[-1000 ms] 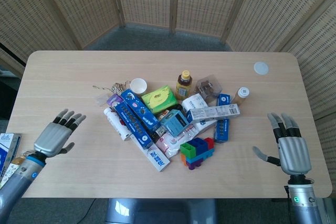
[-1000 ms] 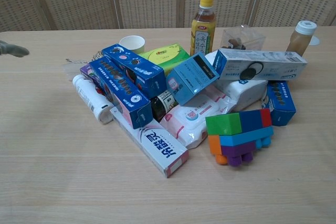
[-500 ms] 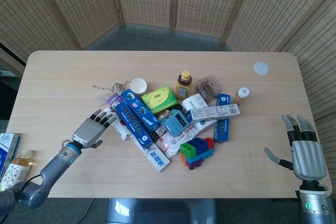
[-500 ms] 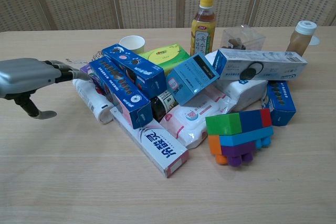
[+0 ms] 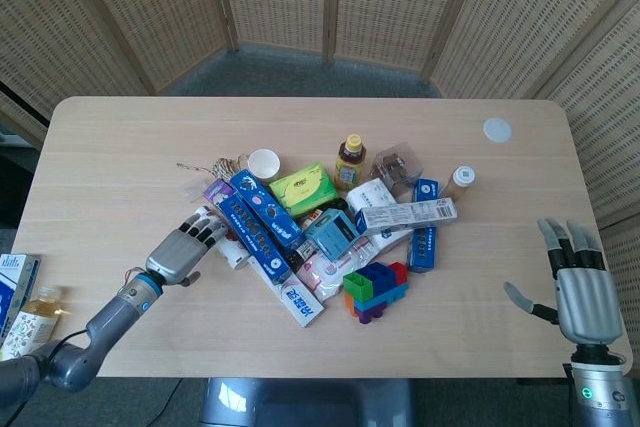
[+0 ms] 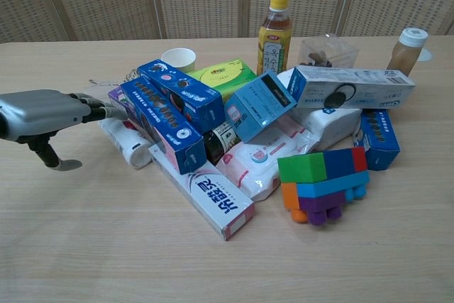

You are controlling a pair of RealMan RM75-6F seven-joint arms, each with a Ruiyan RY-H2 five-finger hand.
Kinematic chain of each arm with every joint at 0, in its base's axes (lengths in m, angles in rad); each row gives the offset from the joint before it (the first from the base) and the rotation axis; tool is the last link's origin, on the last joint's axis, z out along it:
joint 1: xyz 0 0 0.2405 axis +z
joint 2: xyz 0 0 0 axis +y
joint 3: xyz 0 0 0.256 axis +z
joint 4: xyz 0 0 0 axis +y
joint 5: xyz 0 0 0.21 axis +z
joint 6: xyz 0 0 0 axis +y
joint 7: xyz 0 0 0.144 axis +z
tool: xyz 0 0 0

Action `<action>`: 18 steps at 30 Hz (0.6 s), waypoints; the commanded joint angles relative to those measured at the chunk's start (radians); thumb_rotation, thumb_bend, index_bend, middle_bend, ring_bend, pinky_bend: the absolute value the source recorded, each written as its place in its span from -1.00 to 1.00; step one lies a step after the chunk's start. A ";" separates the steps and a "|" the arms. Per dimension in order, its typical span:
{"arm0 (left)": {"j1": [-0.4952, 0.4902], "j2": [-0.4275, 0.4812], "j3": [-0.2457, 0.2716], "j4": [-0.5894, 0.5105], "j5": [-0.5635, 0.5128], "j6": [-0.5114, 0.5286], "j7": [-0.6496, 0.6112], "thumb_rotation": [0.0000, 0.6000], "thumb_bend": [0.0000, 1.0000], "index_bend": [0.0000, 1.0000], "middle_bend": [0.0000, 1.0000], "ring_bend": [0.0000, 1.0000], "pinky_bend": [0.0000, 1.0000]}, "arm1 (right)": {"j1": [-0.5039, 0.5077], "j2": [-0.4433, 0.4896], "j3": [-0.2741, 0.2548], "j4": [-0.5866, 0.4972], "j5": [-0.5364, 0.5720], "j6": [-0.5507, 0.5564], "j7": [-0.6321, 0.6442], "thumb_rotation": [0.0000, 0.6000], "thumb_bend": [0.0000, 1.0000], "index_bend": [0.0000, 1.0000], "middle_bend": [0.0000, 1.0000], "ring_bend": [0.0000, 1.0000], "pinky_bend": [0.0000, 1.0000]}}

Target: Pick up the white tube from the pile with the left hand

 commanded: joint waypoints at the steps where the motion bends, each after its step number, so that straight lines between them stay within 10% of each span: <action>1: 0.018 0.046 0.033 -0.042 0.008 0.012 -0.001 1.00 -0.25 -1.00 -0.48 -0.76 -1.00 | 0.004 -0.004 0.002 0.000 -0.001 -0.004 -0.003 -1.00 -0.61 -1.00 -0.75 -1.00 -1.00; 6: 0.076 0.148 0.095 -0.136 0.080 0.107 -0.005 1.00 -0.25 -1.00 -0.29 -0.62 -1.00 | 0.022 -0.018 0.011 0.002 -0.003 -0.023 -0.007 -1.00 -0.61 -1.00 -0.75 -1.00 -1.00; 18: 0.087 0.079 0.097 -0.047 0.131 0.131 -0.053 1.00 -0.25 -1.00 -0.99 -1.00 -1.00 | 0.025 -0.030 0.007 -0.007 -0.014 -0.021 -0.011 -1.00 -0.61 -1.00 -0.75 -1.00 -1.00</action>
